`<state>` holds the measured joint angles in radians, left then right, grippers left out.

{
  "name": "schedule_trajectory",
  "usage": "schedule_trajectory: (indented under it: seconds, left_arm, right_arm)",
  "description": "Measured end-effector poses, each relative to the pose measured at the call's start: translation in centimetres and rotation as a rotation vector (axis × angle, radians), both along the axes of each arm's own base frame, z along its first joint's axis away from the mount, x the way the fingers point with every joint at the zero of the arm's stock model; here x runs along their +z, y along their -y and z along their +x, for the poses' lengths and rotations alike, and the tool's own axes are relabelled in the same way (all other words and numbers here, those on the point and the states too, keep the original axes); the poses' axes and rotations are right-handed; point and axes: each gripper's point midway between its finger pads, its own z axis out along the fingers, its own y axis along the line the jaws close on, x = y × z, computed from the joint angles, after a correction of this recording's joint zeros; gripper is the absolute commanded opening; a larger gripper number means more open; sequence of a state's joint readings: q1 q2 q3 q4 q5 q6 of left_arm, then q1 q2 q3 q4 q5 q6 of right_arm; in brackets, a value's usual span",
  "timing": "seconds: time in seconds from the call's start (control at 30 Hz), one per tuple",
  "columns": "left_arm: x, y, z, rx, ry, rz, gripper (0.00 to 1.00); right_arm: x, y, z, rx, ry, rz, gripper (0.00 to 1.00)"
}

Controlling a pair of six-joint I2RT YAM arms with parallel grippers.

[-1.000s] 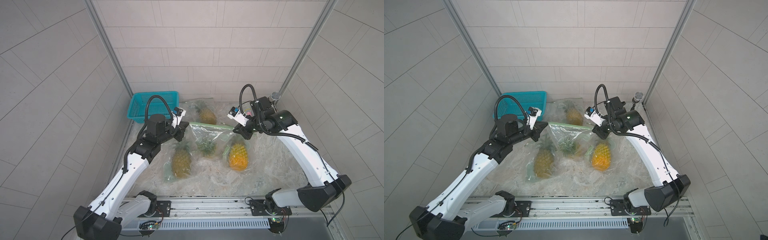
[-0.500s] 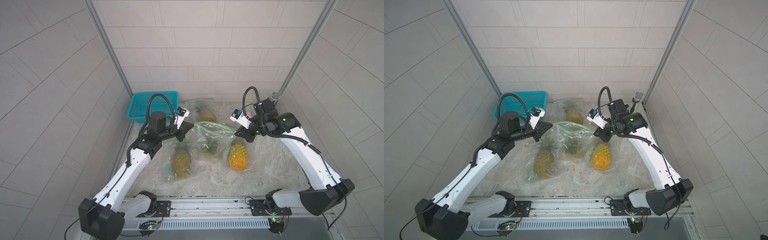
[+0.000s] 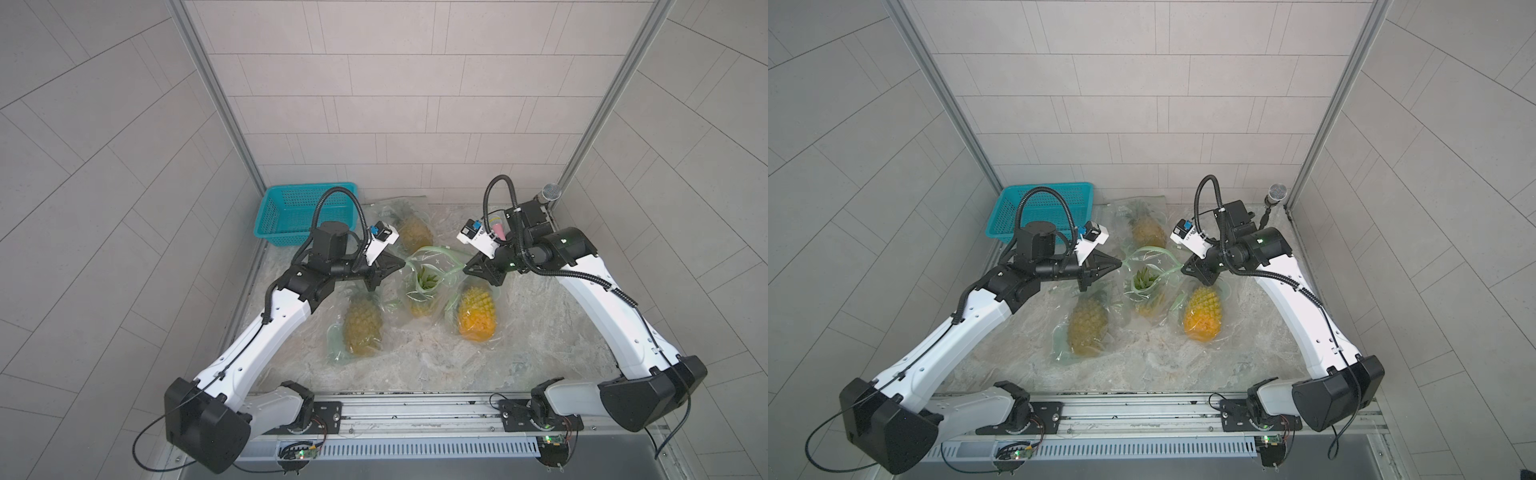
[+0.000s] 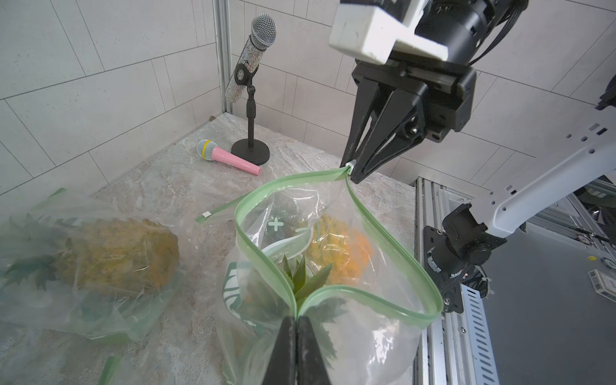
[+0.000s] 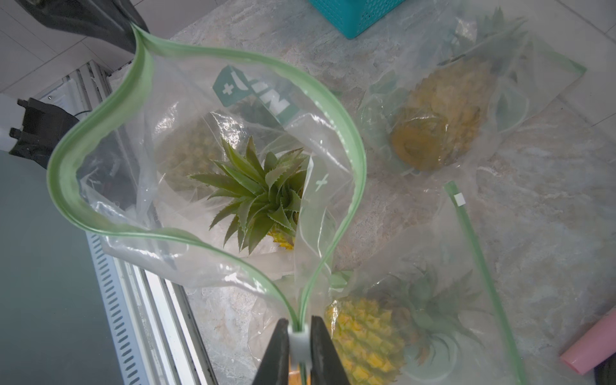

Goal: Open the zip-top bag and take out the pineapple
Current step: Open the zipper of the food storage bag at the center of the board, then pick up the pineapple from the zipper food storage bag.

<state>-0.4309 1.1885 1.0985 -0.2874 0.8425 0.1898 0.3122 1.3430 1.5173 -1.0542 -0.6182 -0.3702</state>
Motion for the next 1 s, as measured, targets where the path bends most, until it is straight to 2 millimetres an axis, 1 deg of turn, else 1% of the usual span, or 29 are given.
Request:
schedule_trajectory:
  seconds: [0.07,0.1,0.17,0.3,0.4,0.47,0.5,0.6,0.73,0.9,1.0]
  left_arm:
    - [0.0,-0.1,0.1,0.006,0.004,0.009,0.0]
    - [0.0,-0.1,0.1,0.007,0.007,0.011,0.0]
    - [0.0,-0.2,0.1,0.009,0.011,0.015,0.0]
    - [-0.1,-0.2,0.2,0.012,0.014,0.022,0.0]
    - [-0.2,-0.3,0.2,0.013,0.017,0.026,0.0]
    - [-0.2,-0.3,0.2,0.012,0.017,0.026,0.0]
    - [-0.2,-0.3,0.2,0.012,0.018,0.027,0.0]
    - [-0.2,-0.3,0.2,0.011,0.019,0.027,0.0]
    - [-0.2,-0.3,0.2,0.011,0.017,0.028,0.0]
    - [-0.3,-0.3,0.2,0.015,0.014,0.032,0.0]
    - [-0.3,-0.3,0.2,0.017,0.015,0.033,0.0]
  right_arm:
    - [0.5,0.0,0.2,-0.019,0.018,0.007,0.43]
    - [0.8,0.1,0.2,-0.021,0.034,0.009,0.47]
    - [1.7,0.0,0.2,-0.029,0.065,0.019,0.5]
    - [3.3,-0.9,0.0,-0.01,0.115,0.041,0.5]
    - [4.0,-2.2,-0.2,0.023,0.14,0.056,0.44]
    - [4.0,-3.0,-0.1,0.041,0.144,0.061,0.39]
    - [3.9,-3.4,0.0,0.05,0.142,0.061,0.36]
    - [3.4,-4.6,0.5,0.069,0.126,0.056,0.32]
    - [2.3,-6.1,1.3,0.094,0.098,0.042,0.32]
    - [0.6,-7.7,1.8,0.123,0.059,0.008,0.35]
    - [-0.7,-8.6,1.9,0.136,0.036,-0.022,0.42]
